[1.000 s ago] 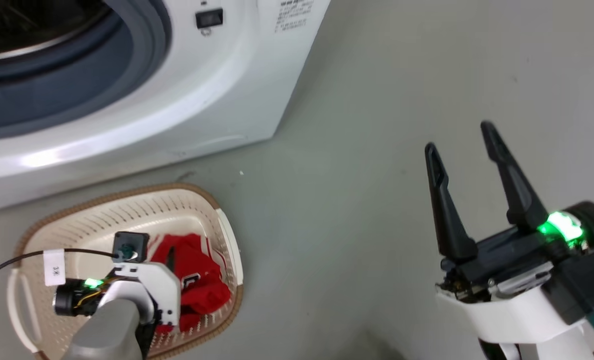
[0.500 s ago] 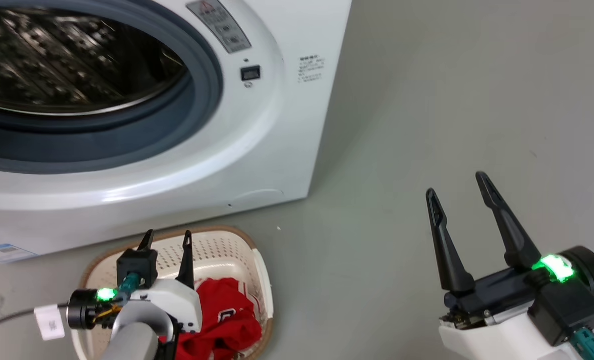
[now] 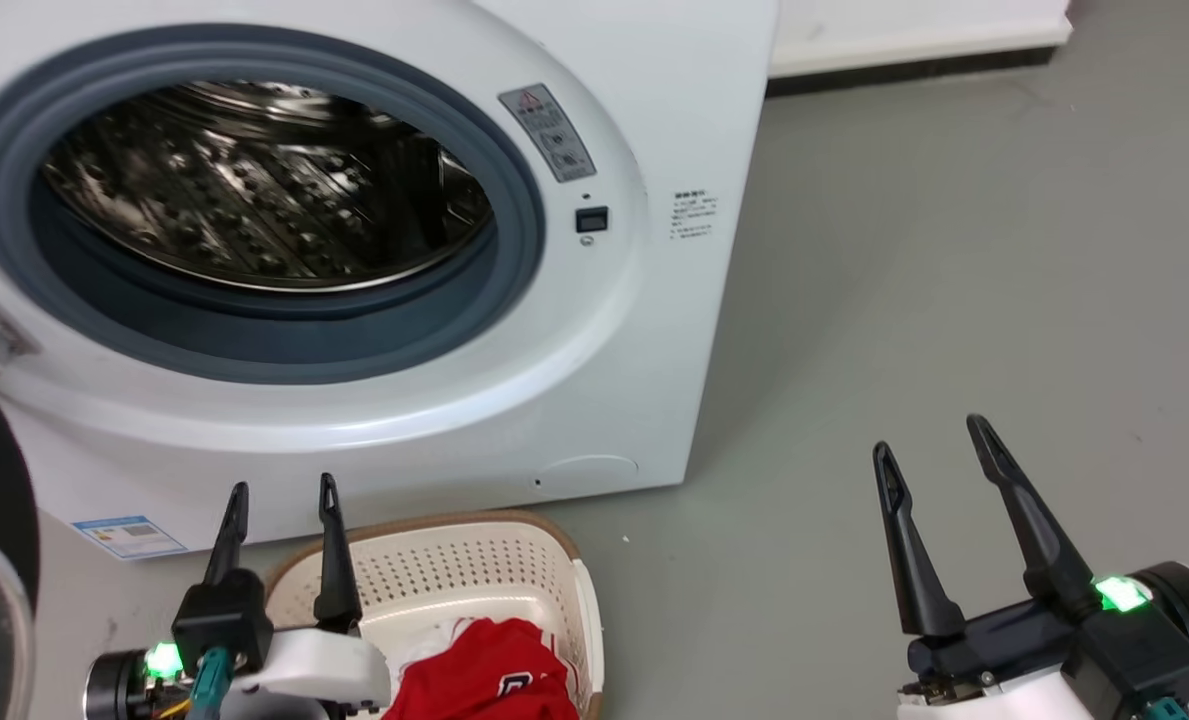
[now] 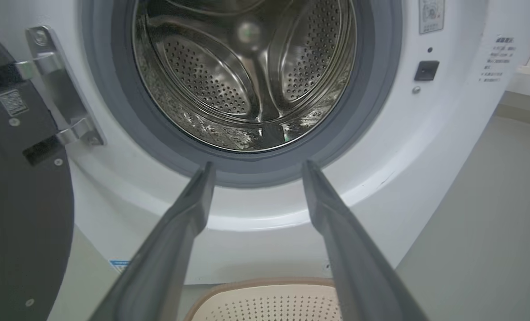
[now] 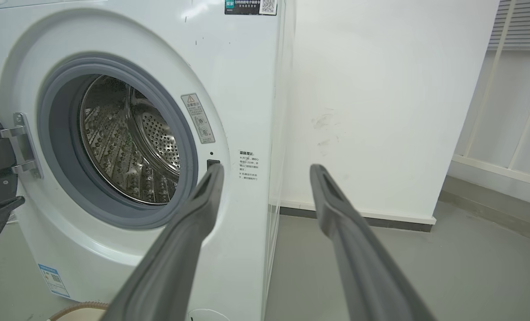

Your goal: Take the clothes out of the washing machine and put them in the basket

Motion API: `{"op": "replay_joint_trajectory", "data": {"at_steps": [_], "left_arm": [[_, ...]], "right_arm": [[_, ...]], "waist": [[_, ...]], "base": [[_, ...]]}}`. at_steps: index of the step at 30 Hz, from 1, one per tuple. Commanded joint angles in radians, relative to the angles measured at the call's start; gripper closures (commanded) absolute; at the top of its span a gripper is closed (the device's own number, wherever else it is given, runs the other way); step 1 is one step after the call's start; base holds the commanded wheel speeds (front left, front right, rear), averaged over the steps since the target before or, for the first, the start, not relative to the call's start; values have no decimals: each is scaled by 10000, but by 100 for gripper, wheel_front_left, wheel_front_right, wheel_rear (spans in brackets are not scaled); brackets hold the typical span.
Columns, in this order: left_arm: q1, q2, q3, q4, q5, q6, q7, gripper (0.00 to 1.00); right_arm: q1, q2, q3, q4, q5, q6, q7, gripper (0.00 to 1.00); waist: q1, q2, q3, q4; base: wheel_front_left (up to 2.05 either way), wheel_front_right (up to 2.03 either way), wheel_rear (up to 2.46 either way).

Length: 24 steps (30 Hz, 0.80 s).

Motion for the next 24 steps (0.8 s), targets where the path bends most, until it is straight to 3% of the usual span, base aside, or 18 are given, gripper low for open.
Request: {"op": "replay_joint_trajectory", "data": {"at_steps": [1, 12, 24], "left_arm": [[131, -41, 42, -99, 86, -29, -22, 0], [1306, -788, 564, -1341, 870, -335, -23, 0], [1975, -986, 557, -1379, 963, -482, -23, 0]], "right_arm": [[110, 4, -26, 25, -59, -3, -26, 0], [740, 5, -411, 217, 137, -3, -25, 0], [1032, 5, -817, 544, 513, -3, -25, 0]], "waist": [[2, 0, -173, 149], [2, 0, -881, 602], [2, 0, -1250, 736]], "base": [[0, 0, 0], [0, 0, 0], [0, 0, 0]]}}
